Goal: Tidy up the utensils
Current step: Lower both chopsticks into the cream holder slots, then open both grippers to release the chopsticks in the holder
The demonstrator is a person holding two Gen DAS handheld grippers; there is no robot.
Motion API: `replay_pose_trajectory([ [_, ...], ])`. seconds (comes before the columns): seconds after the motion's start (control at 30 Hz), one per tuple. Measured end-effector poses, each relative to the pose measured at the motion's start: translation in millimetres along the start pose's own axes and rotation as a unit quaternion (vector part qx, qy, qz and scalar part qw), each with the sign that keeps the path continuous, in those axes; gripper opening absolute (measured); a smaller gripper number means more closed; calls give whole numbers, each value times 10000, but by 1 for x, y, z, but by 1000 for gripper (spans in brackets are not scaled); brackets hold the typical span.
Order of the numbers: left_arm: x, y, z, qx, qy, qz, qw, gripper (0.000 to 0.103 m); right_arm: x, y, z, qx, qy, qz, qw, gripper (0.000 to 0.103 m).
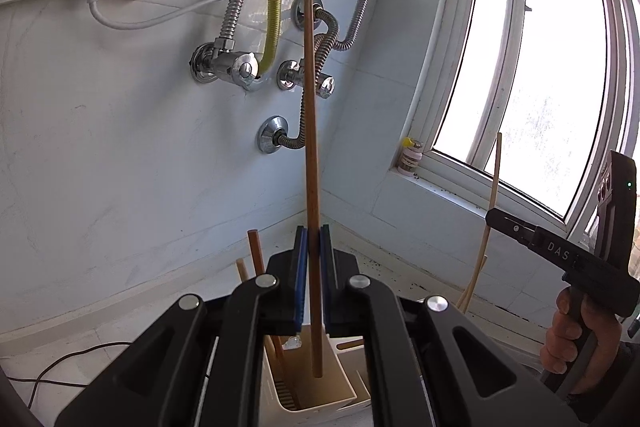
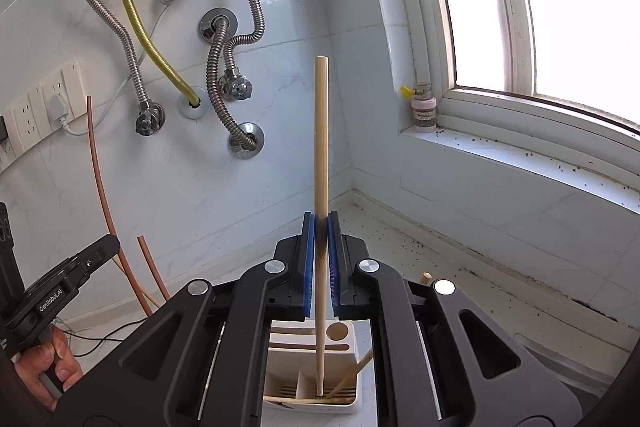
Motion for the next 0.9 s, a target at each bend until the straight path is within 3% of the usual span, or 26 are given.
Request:
replay_pose_trajectory([
  [0.33, -3, 4, 0, 8, -22, -66, 10000, 7, -6, 5, 4, 30, 38, -144, 9999, 6],
  [0.37, -2, 5, 0, 4, -6, -44, 10000, 13, -7, 6, 5, 17, 33, -189, 9998, 6],
  [0.4, 0, 6, -1, 13, -47, 3, 10000, 35, -8, 8, 5, 4, 55, -208, 9998, 10],
  [0.43, 2, 7, -5, 97, -142, 69, 9998, 61, -8, 9, 3, 30, 100, -177, 9998, 39],
  [0.5, 6, 9, -17, 486, -391, 233, 9978, 78, -6, 9, -8, 326, 146, -39, 9994, 79],
  [0.6, 10, 6, -25, 611, -363, 326, 9969, 79, -3, 6, -11, 325, 91, 73, 9994, 73],
  [0.9, 5, -8, -47, 770, -399, 172, 9961, 79, -8, -1, -25, 412, -65, 40, 9991, 71],
])
Point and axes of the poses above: each gripper's, at about its wrist camera, not at the fingertips, and z roughly the way its jaws point, x to its right, y to its underside, the point moved 2 cm from there along z, roughly the way its jaws point, and after that the axes turned 7 degrees about -y, right-handed, at the moved point
